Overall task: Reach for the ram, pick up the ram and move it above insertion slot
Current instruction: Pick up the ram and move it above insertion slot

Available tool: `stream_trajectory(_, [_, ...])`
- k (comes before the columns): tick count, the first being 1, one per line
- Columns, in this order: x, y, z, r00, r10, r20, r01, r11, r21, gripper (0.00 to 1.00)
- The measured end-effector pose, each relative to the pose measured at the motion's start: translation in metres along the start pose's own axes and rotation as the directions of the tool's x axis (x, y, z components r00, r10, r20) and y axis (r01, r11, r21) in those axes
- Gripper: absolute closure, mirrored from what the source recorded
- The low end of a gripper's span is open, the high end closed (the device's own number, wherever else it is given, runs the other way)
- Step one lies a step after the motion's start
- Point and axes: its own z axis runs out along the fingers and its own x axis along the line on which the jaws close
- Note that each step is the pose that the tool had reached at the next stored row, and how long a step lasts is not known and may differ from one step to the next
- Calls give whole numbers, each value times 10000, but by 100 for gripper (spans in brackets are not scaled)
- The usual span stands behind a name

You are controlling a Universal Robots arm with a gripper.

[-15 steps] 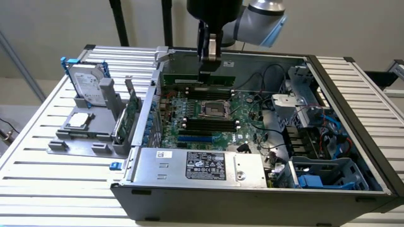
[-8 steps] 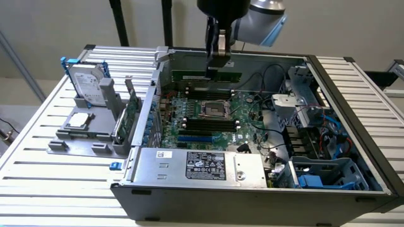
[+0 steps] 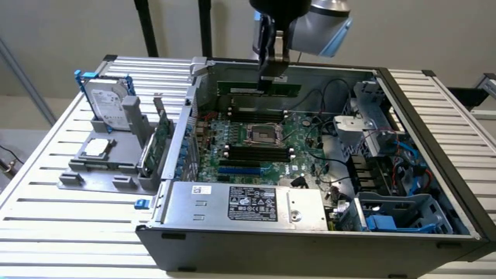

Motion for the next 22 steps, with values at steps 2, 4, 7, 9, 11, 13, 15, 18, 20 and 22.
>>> stream_trajectory(2, [-30,-15,3,10000,17,-77,-17,10000,-2,87])
stream_trajectory(4, [-60,-27,7,9999,36,-166,-36,10000,-3,87])
stream_trajectory(7, [-97,-44,12,9996,84,-276,-84,10000,-4,87])
stream_trajectory(9, [-118,-55,14,9994,137,-311,-137,9999,-2,87])
stream_trajectory(11, [-144,-62,17,9993,198,-324,-198,9998,6,87])
stream_trajectory(13, [-173,-68,19,9992,239,-325,-238,9997,19,87])
stream_trajectory(15, [-204,-69,24,9991,270,-326,-268,9996,45,87])
stream_trajectory(18, [-225,-70,32,9990,304,-325,-301,9995,98,87])
stream_trajectory(20, [-228,-71,36,9989,332,-322,-329,9994,108,87])
stream_trajectory(22, [-231,-71,37,9988,355,-326,-352,9993,110,87])
